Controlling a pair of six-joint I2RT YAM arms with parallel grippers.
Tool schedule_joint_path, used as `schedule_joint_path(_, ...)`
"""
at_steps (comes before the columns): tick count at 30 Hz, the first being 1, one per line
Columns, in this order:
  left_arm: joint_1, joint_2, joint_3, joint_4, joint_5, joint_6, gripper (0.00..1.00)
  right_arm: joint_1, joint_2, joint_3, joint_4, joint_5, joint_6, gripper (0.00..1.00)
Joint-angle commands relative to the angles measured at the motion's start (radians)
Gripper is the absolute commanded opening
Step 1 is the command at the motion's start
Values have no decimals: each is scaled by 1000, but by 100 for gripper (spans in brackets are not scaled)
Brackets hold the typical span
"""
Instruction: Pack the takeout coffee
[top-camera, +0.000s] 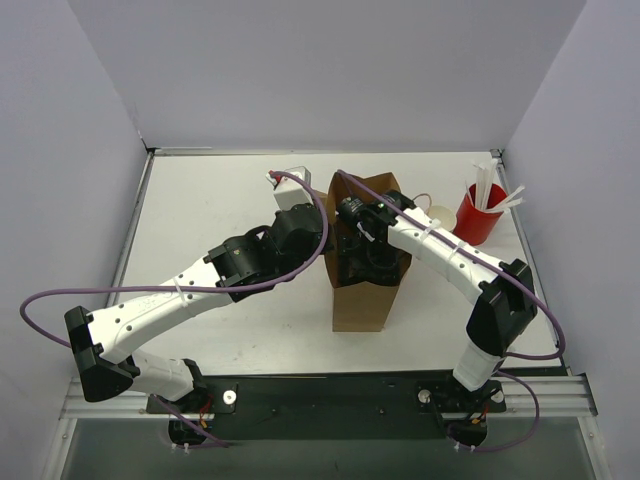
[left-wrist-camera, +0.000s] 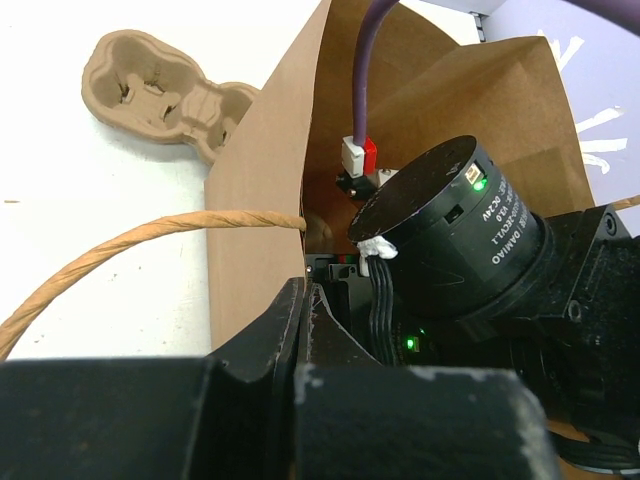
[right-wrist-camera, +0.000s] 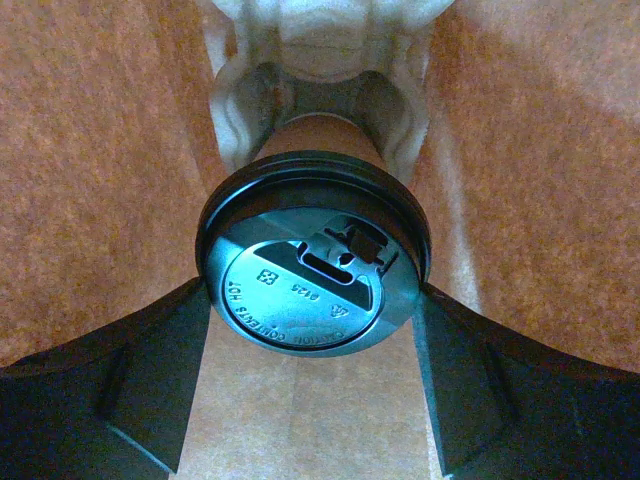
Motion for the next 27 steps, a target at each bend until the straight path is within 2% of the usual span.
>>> schedule_joint_path(1,3,-18,29,22,-15,-6,0,-8,-39,-22,-29,10,21,40)
schedule_joint_path(27,3,-9,37,17,-6,-4,0,-8,-40,-53,3,22,21,40)
